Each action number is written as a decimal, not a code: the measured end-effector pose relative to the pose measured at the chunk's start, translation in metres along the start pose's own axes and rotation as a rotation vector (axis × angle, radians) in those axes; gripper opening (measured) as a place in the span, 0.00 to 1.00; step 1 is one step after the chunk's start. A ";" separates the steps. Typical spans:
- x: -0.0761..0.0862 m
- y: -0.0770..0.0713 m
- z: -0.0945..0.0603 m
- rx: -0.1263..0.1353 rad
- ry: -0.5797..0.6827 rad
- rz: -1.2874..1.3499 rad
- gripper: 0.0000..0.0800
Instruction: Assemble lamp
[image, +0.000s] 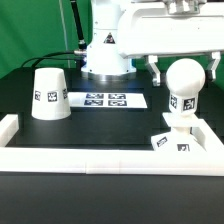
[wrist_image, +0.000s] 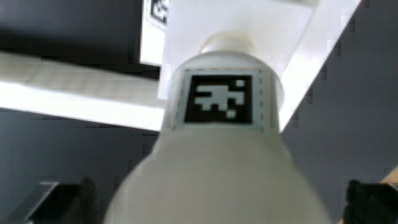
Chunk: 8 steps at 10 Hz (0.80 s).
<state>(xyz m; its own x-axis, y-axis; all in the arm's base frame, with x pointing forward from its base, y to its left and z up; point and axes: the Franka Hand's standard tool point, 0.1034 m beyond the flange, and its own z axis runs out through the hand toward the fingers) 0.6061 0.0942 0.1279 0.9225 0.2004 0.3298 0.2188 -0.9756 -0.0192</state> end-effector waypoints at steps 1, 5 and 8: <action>-0.001 0.000 -0.001 0.016 -0.093 0.006 0.87; 0.002 -0.003 -0.002 0.061 -0.312 0.009 0.87; 0.002 0.002 0.003 0.059 -0.313 0.012 0.87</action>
Offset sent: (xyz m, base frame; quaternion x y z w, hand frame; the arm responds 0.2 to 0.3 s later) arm 0.0054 -0.0040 0.0012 0.0049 -0.1978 -0.0004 0.9802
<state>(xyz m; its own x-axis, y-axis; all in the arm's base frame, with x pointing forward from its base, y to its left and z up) 0.6088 0.0930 0.1260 0.9763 0.2154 0.0231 0.2165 -0.9730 -0.0793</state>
